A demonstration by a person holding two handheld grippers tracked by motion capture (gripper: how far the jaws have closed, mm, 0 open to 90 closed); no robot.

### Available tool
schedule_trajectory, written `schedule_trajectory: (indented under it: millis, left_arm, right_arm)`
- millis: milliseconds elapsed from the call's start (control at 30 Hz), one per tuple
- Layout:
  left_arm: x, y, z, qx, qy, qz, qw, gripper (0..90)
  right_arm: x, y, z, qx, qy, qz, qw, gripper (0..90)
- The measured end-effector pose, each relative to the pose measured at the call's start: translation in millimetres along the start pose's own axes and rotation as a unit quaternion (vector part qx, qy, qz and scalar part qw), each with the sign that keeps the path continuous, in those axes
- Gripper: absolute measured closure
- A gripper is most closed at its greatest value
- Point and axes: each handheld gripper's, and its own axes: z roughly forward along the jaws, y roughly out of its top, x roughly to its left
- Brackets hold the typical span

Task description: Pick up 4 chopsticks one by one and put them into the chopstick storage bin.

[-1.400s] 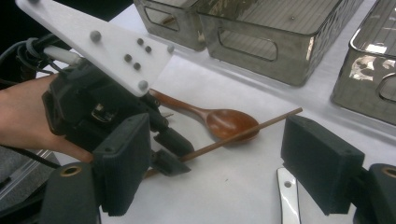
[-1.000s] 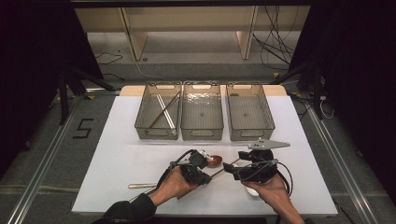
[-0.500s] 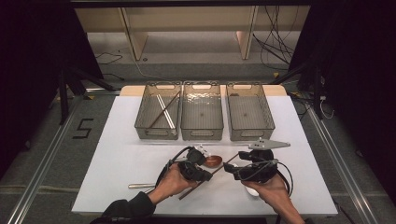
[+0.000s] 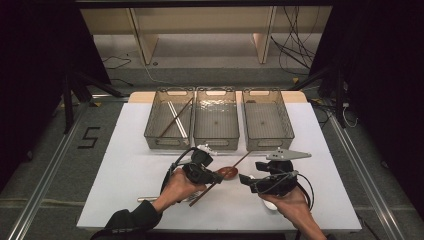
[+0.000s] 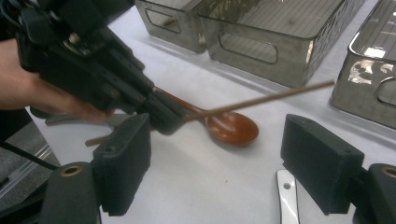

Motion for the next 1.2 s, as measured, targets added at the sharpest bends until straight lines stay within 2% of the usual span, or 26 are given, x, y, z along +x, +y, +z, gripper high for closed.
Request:
schedule_trajectory:
  millis: [267,667,1000,1200]
  left_arm:
    - [10.8,5.4,-19.9,-0.024,0.004,-0.005,0.9997,84.3]
    - [30.0,9.3,-47.3,-0.051,0.023,-0.013,0.9984,84.3]
    - [50.9,8.6,-69.8,-0.076,0.047,-0.031,0.9955,84.3]
    - [64.0,6.7,-82.4,-0.091,0.064,-0.046,0.9928,84.3]
  right_arm:
    - [0.3,-0.2,0.3,0.002,0.001,0.0,1.0,25.4]
    - [0.1,-0.4,0.6,0.003,0.001,-0.001,1.0,25.4]
    - [0.4,-0.5,0.7,0.003,0.001,-0.001,1.0,25.3]
    - [0.4,-0.5,0.8,0.003,0.0,-0.001,1.0,25.3]
